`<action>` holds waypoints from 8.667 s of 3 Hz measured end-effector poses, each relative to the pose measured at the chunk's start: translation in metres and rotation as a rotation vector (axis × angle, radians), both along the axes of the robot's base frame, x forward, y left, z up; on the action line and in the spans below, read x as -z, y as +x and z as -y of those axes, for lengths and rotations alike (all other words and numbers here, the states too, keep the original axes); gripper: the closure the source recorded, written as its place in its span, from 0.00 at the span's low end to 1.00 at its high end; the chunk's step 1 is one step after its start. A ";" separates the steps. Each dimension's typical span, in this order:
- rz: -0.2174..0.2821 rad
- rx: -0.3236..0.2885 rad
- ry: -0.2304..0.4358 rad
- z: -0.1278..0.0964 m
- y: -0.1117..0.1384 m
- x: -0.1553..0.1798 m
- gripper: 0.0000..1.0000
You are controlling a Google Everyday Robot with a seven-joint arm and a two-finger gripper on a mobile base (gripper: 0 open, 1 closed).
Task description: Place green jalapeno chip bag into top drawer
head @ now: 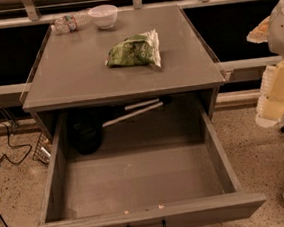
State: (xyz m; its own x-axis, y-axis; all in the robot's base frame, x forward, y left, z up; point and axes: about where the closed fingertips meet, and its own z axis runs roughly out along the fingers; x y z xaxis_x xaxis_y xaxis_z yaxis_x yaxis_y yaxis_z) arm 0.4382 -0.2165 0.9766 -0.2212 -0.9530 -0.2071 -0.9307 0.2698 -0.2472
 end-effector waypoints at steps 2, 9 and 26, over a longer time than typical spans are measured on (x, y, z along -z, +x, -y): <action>0.045 -0.006 0.026 -0.012 0.032 0.005 0.00; 0.214 -0.094 0.134 -0.095 0.228 0.051 0.00; 0.159 0.006 0.539 -0.166 0.331 0.102 1.00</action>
Offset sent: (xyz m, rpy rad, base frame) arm 0.0529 0.0166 -0.0122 0.0431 -0.0626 0.0029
